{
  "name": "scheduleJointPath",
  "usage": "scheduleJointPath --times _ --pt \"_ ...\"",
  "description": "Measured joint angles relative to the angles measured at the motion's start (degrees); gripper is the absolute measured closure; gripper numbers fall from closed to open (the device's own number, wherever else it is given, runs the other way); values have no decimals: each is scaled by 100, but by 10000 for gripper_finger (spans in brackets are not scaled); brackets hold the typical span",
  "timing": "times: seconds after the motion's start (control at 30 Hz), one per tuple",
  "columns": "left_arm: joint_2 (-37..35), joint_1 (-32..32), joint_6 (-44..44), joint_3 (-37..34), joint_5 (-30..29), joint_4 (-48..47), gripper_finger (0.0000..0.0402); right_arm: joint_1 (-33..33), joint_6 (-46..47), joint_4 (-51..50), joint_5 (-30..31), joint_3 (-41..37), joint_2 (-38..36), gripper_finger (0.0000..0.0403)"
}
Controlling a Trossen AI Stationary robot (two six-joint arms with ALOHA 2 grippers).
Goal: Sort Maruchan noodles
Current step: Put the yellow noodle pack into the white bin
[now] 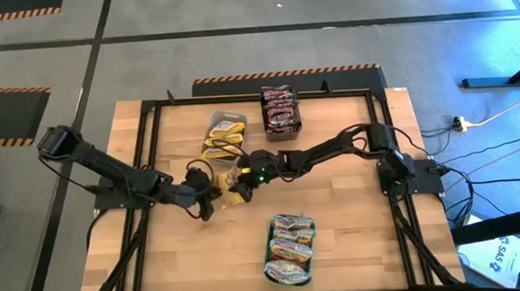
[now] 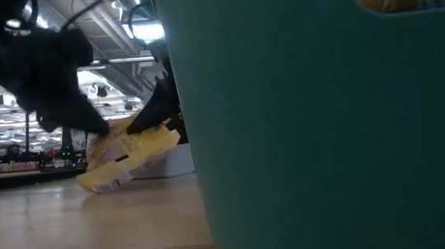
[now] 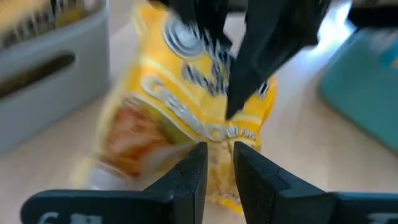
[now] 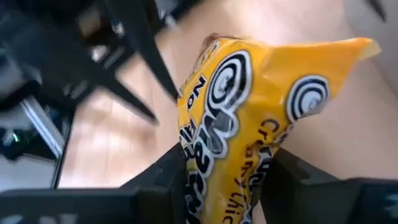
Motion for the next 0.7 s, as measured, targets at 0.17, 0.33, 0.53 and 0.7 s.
scheduleJointPath --times 0.17,0.33,0.53,0.7 --pt "-980 3 562 4 -49 -339 329 2 -812 -738 -25 -11 -507 290" --pt "-1699 93 760 4 -346 -1001 329 -8 -1667 -1213 292 -10 -1004 302" --pt "-1923 344 753 4 -575 -1827 329 -11 -3115 -1145 1160 24 -1401 296" --pt "-1764 545 773 4 -586 -1854 329 -16 -4200 -1063 1595 224 -1260 300"
